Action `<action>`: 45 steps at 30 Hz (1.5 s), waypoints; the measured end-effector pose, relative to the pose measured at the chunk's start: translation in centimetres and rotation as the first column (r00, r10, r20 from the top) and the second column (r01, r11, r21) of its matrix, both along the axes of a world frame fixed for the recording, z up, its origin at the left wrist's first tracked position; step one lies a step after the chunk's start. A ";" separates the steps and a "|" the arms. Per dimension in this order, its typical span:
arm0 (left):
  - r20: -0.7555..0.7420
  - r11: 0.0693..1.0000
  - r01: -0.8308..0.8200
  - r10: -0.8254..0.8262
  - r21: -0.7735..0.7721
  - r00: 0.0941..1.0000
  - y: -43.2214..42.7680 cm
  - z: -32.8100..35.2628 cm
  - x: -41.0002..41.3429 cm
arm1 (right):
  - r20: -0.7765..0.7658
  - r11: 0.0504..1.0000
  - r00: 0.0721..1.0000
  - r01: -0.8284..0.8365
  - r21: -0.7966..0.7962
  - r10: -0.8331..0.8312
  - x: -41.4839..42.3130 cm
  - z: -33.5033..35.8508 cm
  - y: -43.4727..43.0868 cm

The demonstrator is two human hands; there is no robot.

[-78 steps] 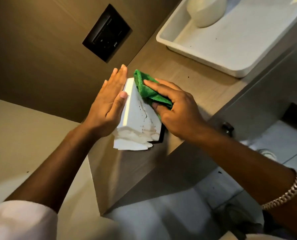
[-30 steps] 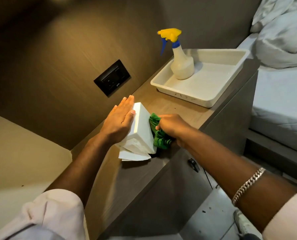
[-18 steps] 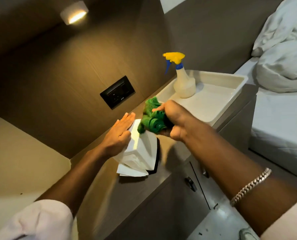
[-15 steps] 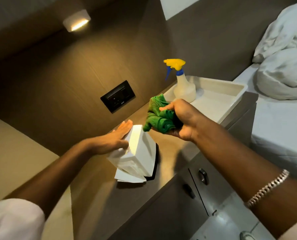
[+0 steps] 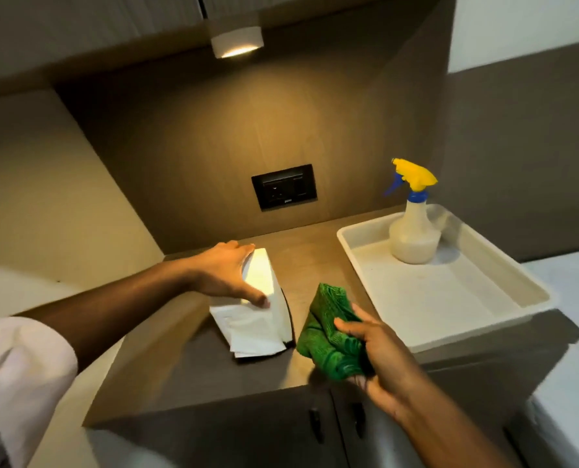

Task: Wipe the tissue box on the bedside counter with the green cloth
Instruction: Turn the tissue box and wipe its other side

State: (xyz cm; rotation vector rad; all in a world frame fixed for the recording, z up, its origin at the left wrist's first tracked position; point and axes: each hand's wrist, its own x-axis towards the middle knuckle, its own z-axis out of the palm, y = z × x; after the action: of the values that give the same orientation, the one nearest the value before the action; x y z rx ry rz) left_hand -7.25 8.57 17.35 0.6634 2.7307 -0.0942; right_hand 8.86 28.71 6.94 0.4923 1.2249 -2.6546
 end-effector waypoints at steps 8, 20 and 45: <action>-0.270 0.877 -0.480 0.472 0.041 0.839 3.5 -2.0 2.0 | -0.047 0.995 0.998 0.041 0.094 -0.037 0.0 -1.8 -1.1; 0.197 0.619 -0.773 0.782 -0.140 0.591 6.0 0.3 -1.0 | -0.044 0.963 0.989 0.145 0.229 -0.138 -1.5 -3.2 -2.5; -0.195 0.752 0.603 -0.571 0.265 0.797 -1.1 -4.7 -4.8 | -0.250 0.574 0.781 0.599 0.559 -0.572 -3.2 -2.1 -17.2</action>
State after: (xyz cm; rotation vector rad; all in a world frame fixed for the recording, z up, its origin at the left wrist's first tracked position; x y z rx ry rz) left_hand -12.08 7.45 12.62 1.6462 2.5344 0.1760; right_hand 5.63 11.52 4.85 1.1274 2.3146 -2.6642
